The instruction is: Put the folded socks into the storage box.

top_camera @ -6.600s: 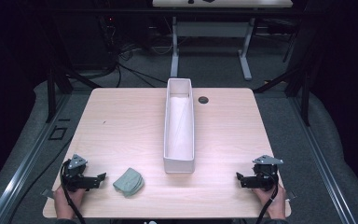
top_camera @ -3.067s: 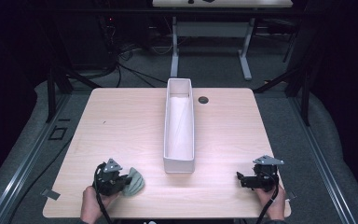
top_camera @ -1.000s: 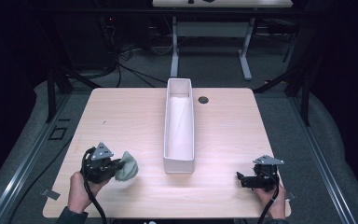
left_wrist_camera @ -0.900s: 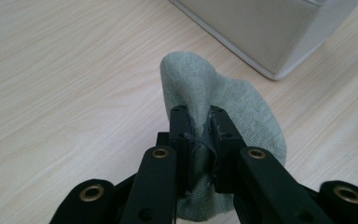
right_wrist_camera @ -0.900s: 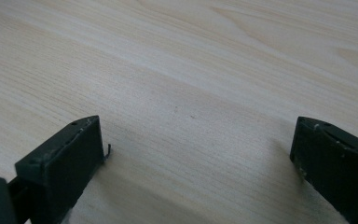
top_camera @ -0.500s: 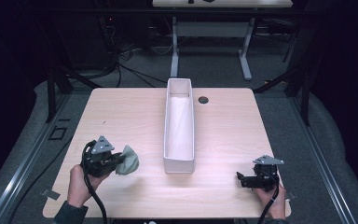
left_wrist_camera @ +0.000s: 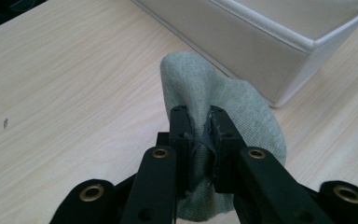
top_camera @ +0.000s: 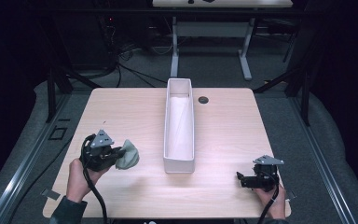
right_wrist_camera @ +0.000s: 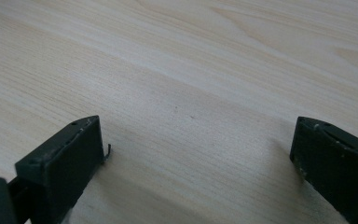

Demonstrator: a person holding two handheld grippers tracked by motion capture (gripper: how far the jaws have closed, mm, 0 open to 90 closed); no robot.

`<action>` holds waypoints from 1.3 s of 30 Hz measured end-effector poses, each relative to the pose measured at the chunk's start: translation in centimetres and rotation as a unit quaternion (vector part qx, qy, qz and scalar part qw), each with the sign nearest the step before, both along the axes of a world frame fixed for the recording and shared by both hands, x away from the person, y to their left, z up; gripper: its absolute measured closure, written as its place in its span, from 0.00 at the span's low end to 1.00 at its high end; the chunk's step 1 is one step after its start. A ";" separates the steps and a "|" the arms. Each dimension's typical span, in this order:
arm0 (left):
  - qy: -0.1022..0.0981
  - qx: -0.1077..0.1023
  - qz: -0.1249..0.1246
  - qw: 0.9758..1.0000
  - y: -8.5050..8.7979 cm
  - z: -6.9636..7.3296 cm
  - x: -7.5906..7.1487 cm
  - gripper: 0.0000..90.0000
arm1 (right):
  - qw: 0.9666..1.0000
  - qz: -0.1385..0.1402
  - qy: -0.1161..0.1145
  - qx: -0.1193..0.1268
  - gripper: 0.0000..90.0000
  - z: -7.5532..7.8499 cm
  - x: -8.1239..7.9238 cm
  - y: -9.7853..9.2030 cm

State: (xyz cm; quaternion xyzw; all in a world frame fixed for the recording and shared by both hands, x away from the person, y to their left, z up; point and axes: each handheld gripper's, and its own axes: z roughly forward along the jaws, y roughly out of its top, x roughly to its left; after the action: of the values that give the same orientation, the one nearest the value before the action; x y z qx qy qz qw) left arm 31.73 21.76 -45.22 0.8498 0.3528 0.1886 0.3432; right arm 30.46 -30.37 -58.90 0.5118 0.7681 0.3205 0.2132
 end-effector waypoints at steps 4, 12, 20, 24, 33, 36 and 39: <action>-0.005 0.000 -0.003 1.000 -0.2 0.5 0.2 0.91 | 1.000 0.000 0.000 0.000 0.02 0.0 0.0 0.0; -0.012 0.006 -0.009 1.000 -0.7 1.2 0.7 0.91 | 1.000 -0.001 0.000 0.000 0.02 0.0 0.0 0.0; -0.015 0.012 -0.014 1.000 -1.2 1.8 1.2 0.91 | 1.000 -0.001 0.002 -0.001 0.02 0.0 0.0 0.1; -0.017 0.013 -0.017 1.000 -1.4 2.1 1.4 0.91 | 1.000 -0.001 -0.001 0.003 0.02 0.0 0.1 0.1; -0.023 0.017 -0.023 0.999 -2.0 3.0 1.9 0.91 | 1.000 0.001 -0.003 0.001 0.02 0.0 0.2 0.1; -0.026 0.013 -0.025 0.999 -2.2 3.4 1.9 0.91 | 1.000 0.000 -0.003 0.002 0.02 0.0 0.2 0.2; -0.030 0.014 -0.027 0.999 -2.4 3.8 2.0 0.91 | 1.000 0.001 -0.002 0.002 0.02 0.0 0.3 0.2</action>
State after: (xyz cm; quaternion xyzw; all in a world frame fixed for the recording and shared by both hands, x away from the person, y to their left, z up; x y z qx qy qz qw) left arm 33.77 19.35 -41.41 0.8576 0.3166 0.2094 0.3470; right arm 30.72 -30.15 -58.95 0.5107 0.7673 0.3238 0.2135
